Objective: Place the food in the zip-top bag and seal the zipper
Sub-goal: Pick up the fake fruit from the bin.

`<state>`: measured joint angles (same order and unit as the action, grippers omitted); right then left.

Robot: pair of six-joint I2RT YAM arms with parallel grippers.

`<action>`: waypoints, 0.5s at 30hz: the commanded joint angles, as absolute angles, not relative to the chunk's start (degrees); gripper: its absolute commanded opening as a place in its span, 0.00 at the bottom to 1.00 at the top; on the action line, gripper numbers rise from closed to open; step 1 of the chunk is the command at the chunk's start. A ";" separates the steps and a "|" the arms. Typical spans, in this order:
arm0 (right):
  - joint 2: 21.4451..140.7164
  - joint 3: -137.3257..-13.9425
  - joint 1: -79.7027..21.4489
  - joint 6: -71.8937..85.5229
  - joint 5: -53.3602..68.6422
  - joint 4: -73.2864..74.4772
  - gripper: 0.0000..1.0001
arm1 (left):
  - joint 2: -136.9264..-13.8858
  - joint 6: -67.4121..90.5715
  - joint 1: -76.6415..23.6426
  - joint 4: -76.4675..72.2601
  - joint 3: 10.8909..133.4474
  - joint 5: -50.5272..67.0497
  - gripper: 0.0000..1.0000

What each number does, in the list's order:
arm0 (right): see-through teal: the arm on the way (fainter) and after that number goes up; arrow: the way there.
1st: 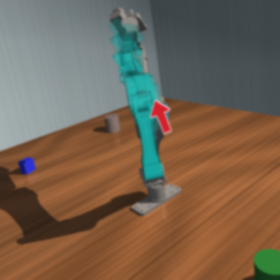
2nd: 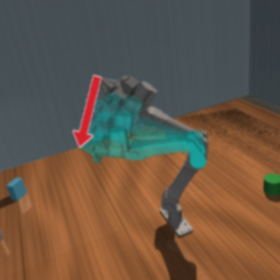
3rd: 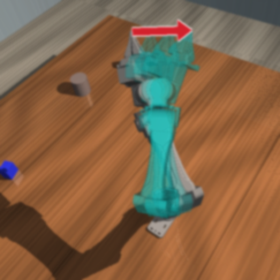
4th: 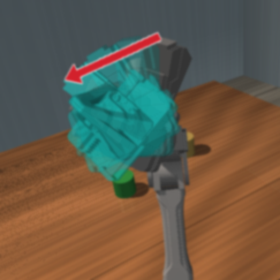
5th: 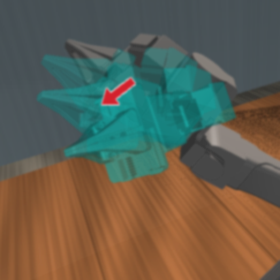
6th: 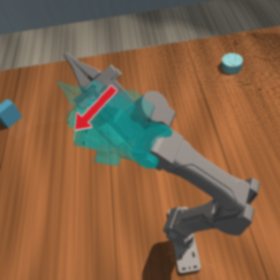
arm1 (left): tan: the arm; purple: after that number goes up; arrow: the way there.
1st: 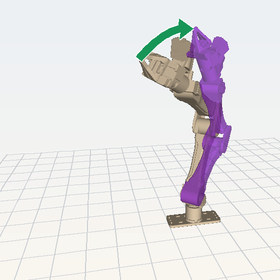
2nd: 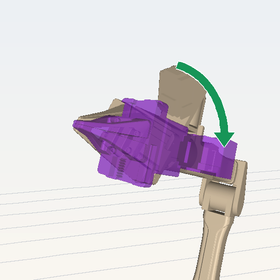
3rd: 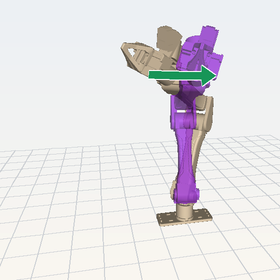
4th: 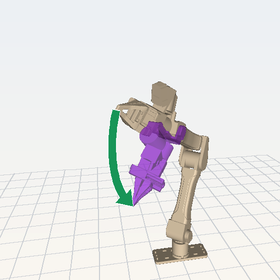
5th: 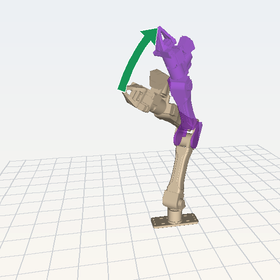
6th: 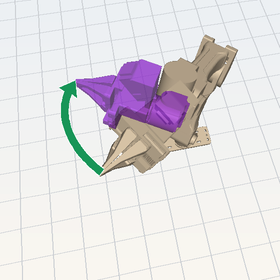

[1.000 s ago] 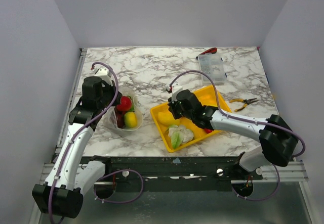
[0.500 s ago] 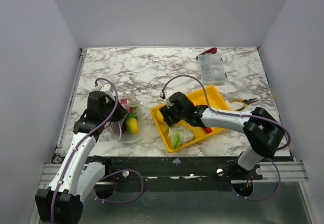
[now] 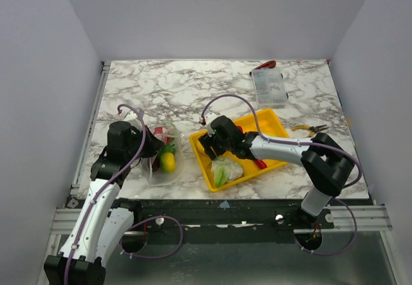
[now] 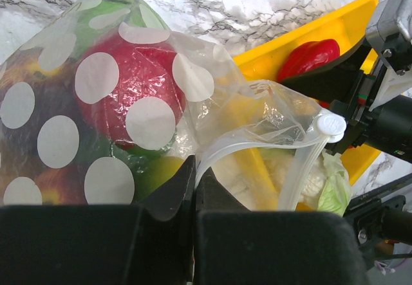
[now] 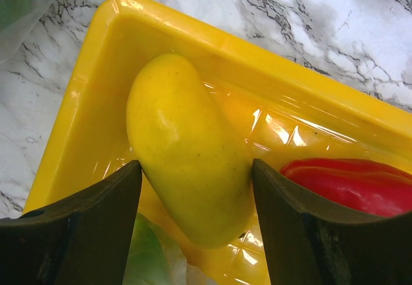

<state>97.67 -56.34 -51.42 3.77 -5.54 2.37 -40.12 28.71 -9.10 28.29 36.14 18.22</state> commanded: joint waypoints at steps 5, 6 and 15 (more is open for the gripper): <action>101.39 -55.11 -51.59 3.44 -8.51 3.95 0.56 | -34.89 25.75 -8.88 18.11 32.72 22.48 0.00; 100.84 -54.70 -51.59 3.56 -8.24 3.57 0.54 | -34.90 26.20 -8.88 17.26 32.51 23.27 0.00; 95.53 -51.17 -51.59 4.72 -7.79 -1.89 0.20 | -37.61 25.53 -8.88 18.42 39.19 21.57 0.00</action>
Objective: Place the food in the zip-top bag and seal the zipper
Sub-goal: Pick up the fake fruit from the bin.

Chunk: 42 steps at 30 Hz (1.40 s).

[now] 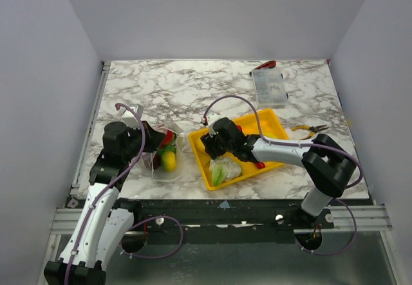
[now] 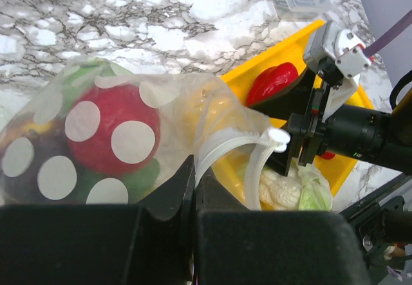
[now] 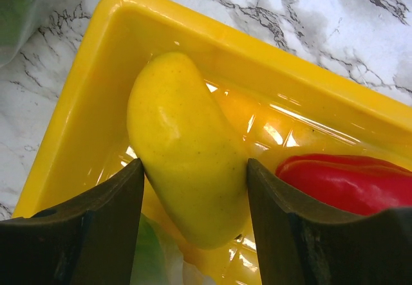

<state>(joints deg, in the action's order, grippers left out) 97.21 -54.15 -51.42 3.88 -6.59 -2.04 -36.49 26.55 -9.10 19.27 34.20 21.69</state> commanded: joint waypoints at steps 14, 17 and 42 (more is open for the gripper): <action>89.16 -47.24 -51.59 6.17 -8.90 -5.82 0.00 | -36.52 23.38 -8.88 19.19 38.73 20.09 0.00; 88.41 -46.98 -51.59 6.81 -10.21 -6.26 0.00 | -37.03 25.48 -8.88 21.84 40.76 13.57 0.00; 82.89 -43.75 -51.59 14.67 -10.73 -9.77 0.00 | -54.63 73.73 1.66 43.09 57.59 18.32 0.00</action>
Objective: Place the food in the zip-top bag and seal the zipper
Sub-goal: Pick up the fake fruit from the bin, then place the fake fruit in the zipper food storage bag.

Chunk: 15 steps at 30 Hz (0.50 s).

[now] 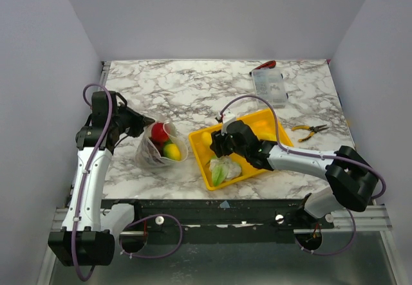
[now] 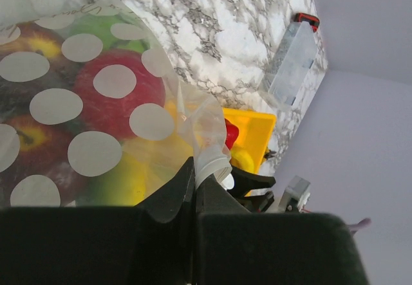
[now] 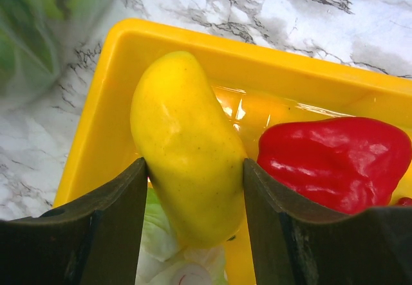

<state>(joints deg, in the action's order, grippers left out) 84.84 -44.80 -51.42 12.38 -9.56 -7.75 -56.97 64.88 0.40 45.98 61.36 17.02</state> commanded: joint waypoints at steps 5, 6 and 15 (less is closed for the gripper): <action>80.61 -44.15 -51.59 16.31 -14.16 -8.65 0.00 | -52.84 68.72 1.82 42.99 57.22 12.40 0.00; 79.91 -44.29 -51.60 16.57 -14.76 -8.33 0.00 | -52.42 66.87 1.83 42.00 56.52 11.93 0.00; 74.96 -49.43 -51.59 18.48 -12.22 -5.35 0.00 | -50.99 47.22 1.86 31.40 50.72 24.06 0.00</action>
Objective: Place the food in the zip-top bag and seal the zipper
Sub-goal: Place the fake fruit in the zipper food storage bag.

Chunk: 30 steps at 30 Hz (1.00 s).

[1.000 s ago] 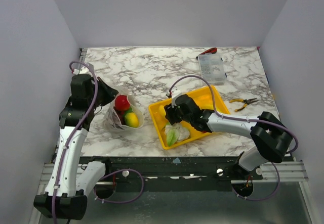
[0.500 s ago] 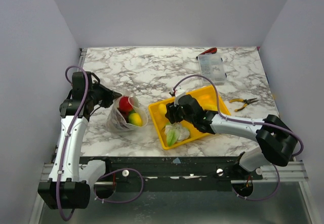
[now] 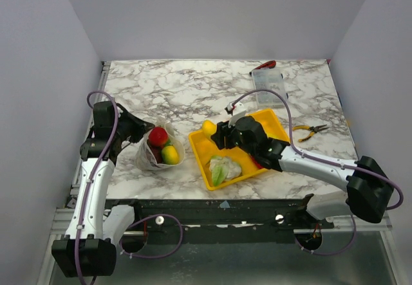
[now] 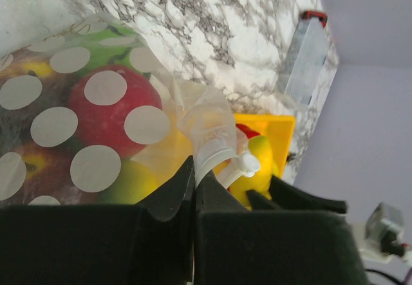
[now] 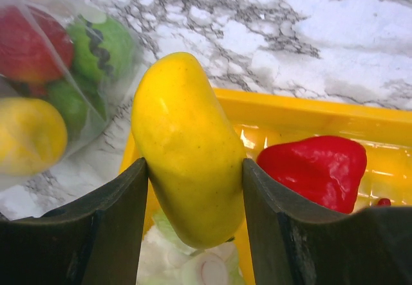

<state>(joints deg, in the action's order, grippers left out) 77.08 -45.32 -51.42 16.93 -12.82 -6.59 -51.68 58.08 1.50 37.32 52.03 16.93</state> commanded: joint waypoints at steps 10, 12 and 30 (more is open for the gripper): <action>79.42 -64.34 -56.12 21.41 4.58 -5.13 0.00 | -50.72 40.88 1.87 31.51 50.36 28.66 0.00; 81.06 -66.40 -58.40 21.86 5.65 -6.18 0.00 | -50.72 40.54 1.86 31.61 50.28 29.38 0.00; 90.76 -60.92 -63.35 33.69 0.70 -18.41 0.00 | -46.06 42.68 1.93 31.10 48.25 29.67 0.00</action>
<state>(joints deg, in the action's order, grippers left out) 89.25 -61.01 -62.63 30.87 3.03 -14.31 -46.85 41.19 1.69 32.64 48.27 27.92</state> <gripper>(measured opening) 0.547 0.008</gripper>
